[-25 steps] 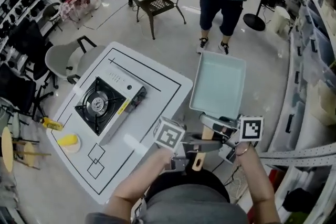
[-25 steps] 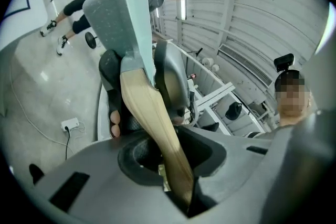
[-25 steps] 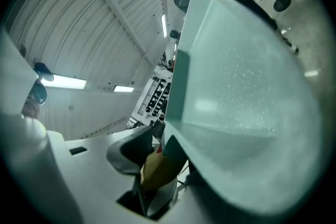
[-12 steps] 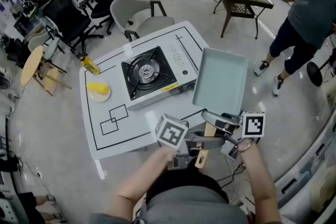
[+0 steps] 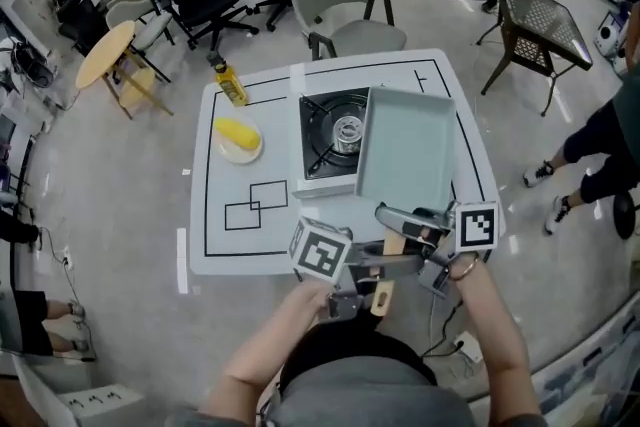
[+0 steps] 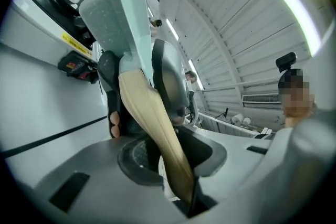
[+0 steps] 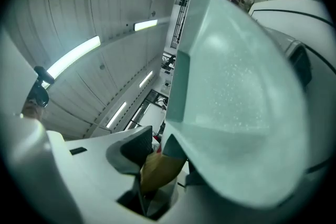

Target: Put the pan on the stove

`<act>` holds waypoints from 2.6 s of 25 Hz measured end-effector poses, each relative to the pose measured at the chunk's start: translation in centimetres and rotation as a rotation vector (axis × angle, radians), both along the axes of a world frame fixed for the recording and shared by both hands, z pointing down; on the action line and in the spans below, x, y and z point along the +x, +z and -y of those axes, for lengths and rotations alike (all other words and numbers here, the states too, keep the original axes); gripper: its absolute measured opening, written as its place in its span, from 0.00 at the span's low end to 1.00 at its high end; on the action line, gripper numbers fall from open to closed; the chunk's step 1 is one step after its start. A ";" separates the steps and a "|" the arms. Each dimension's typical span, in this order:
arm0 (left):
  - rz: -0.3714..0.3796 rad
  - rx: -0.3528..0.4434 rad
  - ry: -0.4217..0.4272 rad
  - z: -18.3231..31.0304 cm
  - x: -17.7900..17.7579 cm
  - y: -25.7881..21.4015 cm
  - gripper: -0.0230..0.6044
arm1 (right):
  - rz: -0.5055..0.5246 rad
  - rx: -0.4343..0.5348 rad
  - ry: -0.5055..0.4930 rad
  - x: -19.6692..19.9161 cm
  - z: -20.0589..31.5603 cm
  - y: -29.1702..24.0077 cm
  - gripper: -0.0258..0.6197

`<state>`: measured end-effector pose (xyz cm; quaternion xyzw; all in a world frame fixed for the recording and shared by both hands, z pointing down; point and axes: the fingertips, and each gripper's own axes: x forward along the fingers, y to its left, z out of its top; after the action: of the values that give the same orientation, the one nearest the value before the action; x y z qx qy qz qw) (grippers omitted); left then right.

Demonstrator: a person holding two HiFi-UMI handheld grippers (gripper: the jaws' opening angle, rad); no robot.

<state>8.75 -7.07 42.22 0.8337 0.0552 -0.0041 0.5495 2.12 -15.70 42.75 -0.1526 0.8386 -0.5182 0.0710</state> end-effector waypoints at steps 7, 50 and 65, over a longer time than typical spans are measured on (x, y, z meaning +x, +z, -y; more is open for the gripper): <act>-0.023 -0.028 -0.084 3.4 -2.9 0.9 0.18 | -0.019 -0.032 -0.086 -3.7 2.8 1.1 0.34; -0.024 -0.153 -0.278 11.3 -4.9 1.7 0.19 | 0.003 -0.203 -0.255 -6.8 8.9 3.8 0.33; -0.042 -0.251 -0.298 12.5 -4.8 1.8 0.19 | 0.020 -0.277 -0.253 -6.5 10.2 4.4 0.32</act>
<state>3.92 -19.52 44.03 0.7572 -0.0584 -0.1098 0.6413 -4.41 -25.91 47.11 -0.0492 0.7708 -0.6351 -0.0084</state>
